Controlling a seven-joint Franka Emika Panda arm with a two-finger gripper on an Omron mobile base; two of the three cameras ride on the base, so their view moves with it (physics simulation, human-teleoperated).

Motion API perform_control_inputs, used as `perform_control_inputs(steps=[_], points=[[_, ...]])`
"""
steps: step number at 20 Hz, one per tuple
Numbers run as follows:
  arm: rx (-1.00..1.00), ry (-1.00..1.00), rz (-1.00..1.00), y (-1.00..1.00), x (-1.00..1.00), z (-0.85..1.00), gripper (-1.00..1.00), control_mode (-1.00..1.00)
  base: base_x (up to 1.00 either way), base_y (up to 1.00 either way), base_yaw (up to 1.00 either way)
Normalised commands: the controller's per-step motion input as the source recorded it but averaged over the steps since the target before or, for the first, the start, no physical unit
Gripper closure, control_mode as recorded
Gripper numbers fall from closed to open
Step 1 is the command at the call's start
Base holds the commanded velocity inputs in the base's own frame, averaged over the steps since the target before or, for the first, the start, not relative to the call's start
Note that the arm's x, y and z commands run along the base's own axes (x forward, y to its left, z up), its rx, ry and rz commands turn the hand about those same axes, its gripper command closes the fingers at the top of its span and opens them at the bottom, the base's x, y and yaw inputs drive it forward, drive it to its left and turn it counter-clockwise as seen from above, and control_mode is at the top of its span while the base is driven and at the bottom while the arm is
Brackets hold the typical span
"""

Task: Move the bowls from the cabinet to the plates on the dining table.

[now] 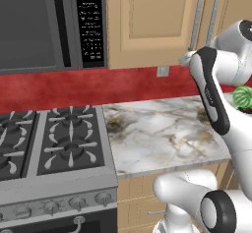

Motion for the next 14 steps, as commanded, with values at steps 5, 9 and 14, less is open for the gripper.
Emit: perform_control_inputs(steps=[5, 9, 14], points=[[0.00, 0.03, 0.00, 0.00, 0.46, 0.20, -1.00, -1.00, 0.00, 0.00, 0.00], [0.00, 0.00, 0.00, 0.00, 0.40, 0.14, -1.00, -1.00, 0.00, 0.00, 0.00], [0.01, 0.00, 0.00, -0.05, 0.35, 0.10, -1.00, -1.00, 0.00, 0.00, 0.00]])
